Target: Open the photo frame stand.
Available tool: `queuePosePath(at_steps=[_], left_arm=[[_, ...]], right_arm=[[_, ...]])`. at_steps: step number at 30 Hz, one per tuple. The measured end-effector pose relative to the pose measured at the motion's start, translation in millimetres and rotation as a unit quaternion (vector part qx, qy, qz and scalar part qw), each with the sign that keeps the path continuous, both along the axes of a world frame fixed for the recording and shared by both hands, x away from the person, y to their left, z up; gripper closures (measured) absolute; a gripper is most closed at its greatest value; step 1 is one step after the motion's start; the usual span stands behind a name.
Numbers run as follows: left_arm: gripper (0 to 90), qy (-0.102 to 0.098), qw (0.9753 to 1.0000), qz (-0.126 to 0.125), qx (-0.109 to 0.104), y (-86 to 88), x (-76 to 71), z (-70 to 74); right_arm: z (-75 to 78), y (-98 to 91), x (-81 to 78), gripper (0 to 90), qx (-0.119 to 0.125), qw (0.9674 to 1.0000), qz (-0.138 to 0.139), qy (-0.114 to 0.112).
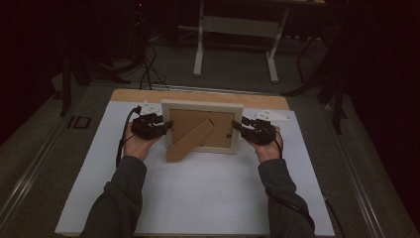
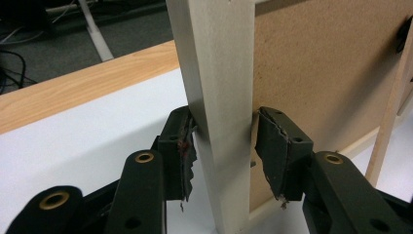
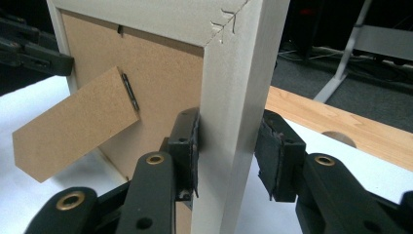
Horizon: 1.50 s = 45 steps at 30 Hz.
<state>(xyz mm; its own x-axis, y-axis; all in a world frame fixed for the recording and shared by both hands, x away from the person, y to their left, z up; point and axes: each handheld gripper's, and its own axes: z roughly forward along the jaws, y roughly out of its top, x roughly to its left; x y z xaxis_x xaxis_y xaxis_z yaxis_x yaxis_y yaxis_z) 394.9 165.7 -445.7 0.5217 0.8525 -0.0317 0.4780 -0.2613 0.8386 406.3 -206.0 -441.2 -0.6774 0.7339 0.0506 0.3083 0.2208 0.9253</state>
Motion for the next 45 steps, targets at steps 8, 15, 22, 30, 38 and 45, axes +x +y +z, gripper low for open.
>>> queuePosePath(at_steps=[8,15,22,30,38,45], left_arm=[[56.5,-0.004,0.9998,0.012,-0.012,-2.8,3.2,0.2],[56.9,-0.004,0.9999,-0.001,-0.011,-6.7,-0.5,2.3],[56.8,-0.002,1.0000,-0.003,-0.006,-7.4,-4.7,3.9],[56.5,-0.003,0.9999,-0.010,-0.013,-4.9,-11.9,2.2],[56.4,0.006,0.9999,-0.012,-0.011,-4.3,-17.6,4.4],[57.8,-0.006,0.9994,0.002,-0.033,3.9,-28.5,2.1]], right_arm=[[2.3,0.8,2.3,62.1,-0.011,0.9999,-0.003,-0.011],[-4.2,-5.6,0.9,61.6,-0.022,0.9998,0.002,0.000],[-3.9,-8.1,-3.6,61.7,-0.025,0.9996,0.009,0.000],[-4.2,-11.7,-8.8,61.6,-0.010,0.9997,0.022,0.011],[-4.6,-14.0,-13.2,60.5,-0.006,0.9993,0.033,0.016],[-6.6,-13.9,-15.5,60.2,0.001,0.9995,0.029,0.014]])
